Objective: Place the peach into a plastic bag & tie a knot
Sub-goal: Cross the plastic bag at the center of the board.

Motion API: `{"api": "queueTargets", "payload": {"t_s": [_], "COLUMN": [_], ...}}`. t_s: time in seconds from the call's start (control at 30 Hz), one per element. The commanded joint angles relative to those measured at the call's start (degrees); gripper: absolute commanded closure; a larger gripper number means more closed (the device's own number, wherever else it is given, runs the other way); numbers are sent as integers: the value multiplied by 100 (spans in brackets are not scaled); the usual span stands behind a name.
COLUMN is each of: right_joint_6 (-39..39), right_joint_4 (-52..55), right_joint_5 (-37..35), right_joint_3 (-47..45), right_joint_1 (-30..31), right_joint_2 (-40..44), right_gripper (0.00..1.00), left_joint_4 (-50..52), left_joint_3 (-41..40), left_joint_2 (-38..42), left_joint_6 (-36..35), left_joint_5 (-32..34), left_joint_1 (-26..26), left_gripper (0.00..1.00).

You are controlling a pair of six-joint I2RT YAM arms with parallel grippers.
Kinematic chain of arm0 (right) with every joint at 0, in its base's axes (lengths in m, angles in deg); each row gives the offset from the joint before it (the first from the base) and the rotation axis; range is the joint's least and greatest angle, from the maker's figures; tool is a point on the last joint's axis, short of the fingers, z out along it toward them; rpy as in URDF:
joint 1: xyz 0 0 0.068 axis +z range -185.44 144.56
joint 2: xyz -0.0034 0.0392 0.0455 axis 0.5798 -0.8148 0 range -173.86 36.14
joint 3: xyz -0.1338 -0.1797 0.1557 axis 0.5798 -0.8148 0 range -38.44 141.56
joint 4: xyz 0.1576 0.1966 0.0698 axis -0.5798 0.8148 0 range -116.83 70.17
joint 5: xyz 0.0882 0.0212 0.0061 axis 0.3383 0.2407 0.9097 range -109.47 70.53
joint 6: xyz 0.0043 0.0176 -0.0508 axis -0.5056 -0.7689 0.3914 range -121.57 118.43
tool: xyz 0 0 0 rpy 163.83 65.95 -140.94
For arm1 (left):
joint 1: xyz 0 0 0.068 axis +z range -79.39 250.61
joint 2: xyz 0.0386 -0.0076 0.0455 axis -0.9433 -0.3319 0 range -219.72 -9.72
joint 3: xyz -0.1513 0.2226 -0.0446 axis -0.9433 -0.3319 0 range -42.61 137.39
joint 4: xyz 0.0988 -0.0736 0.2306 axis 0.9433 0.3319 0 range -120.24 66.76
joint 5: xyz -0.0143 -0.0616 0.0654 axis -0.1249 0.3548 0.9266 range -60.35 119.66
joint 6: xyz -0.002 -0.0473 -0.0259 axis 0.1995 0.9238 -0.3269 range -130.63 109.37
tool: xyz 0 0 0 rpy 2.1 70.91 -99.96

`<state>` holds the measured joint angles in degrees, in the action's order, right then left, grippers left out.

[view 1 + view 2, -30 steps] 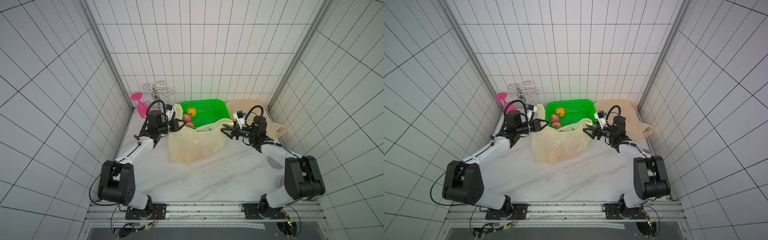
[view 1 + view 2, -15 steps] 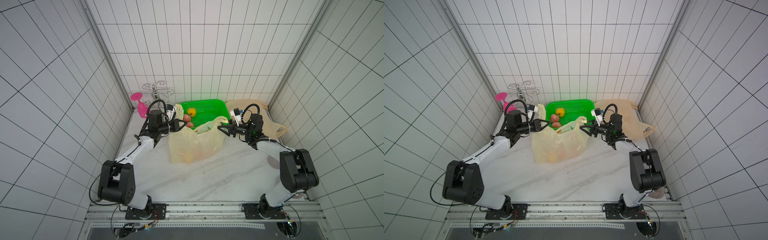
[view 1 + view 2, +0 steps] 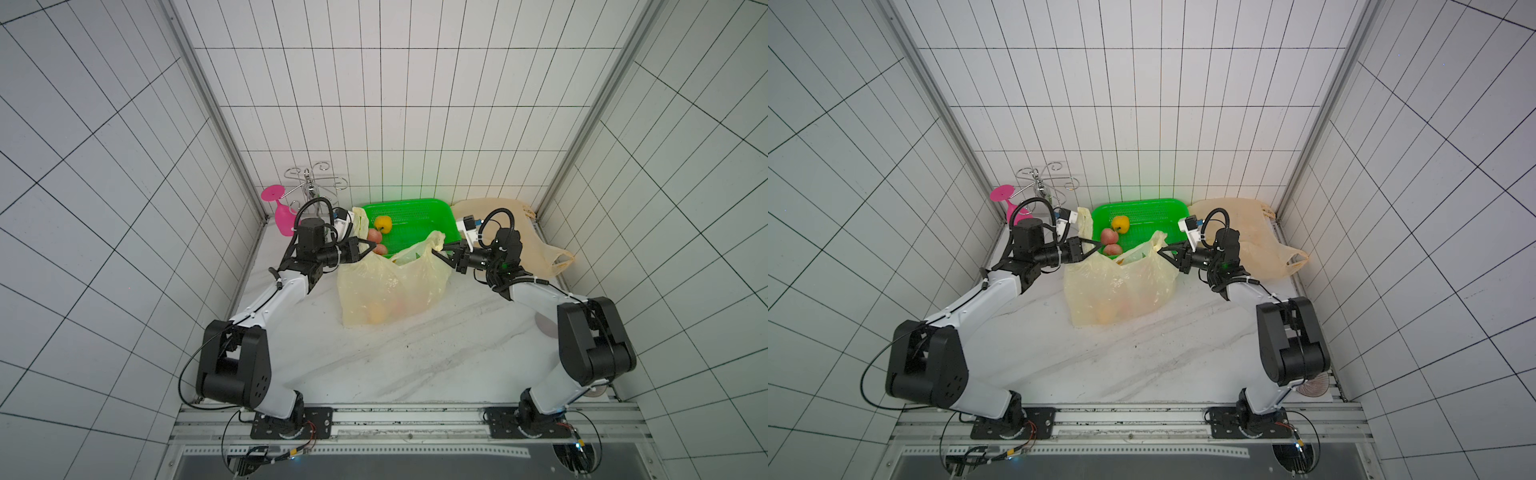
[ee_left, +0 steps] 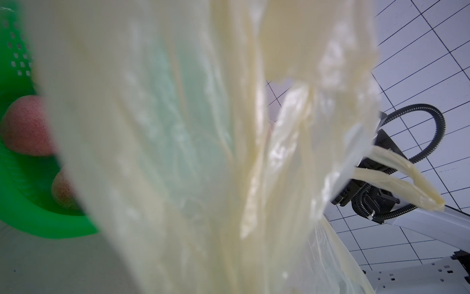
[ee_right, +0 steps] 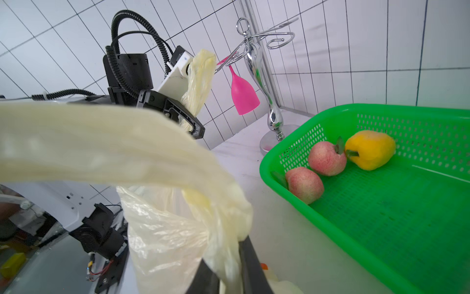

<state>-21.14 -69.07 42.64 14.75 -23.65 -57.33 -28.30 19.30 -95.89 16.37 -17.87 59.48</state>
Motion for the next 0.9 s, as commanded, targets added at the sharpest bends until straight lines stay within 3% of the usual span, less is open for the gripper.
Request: {"api": "queueTargets", "payload": {"t_s": [0.0,0.13,0.23,0.33,0.5,0.63,0.87], "right_joint_6": [-252,310,902,1225,2050,2087,1999], "right_joint_4": [-455,606,1504,2259,3706,4143,4618], "right_joint_5": [-439,-942,-1217,-1331,-1803,-2135,-2431], "right_joint_3": [169,23,50,174,412,358,349], "right_joint_1": [63,219,412,576,997,1272,1622], "right_joint_2": [455,1136,1530,1730,1900,2156,2448], "right_gripper": [97,100,100,100,100,100,100], "left_joint_4": [456,1227,2431,2901,2864,2748,2732], "left_joint_3": [279,509,946,1064,1202,1424,1298], "left_joint_2": [-1,-94,-258,-226,-169,-310,-389], "left_joint_6": [-367,-911,-1735,-2262,-2684,-2685,-2889], "left_joint_5": [49,-107,-287,-274,-515,-1009,-1143], "left_joint_1": [-194,-647,-993,-1237,-1198,-1243,-1426], "left_gripper": [100,100,100,100,98,95,90]}}
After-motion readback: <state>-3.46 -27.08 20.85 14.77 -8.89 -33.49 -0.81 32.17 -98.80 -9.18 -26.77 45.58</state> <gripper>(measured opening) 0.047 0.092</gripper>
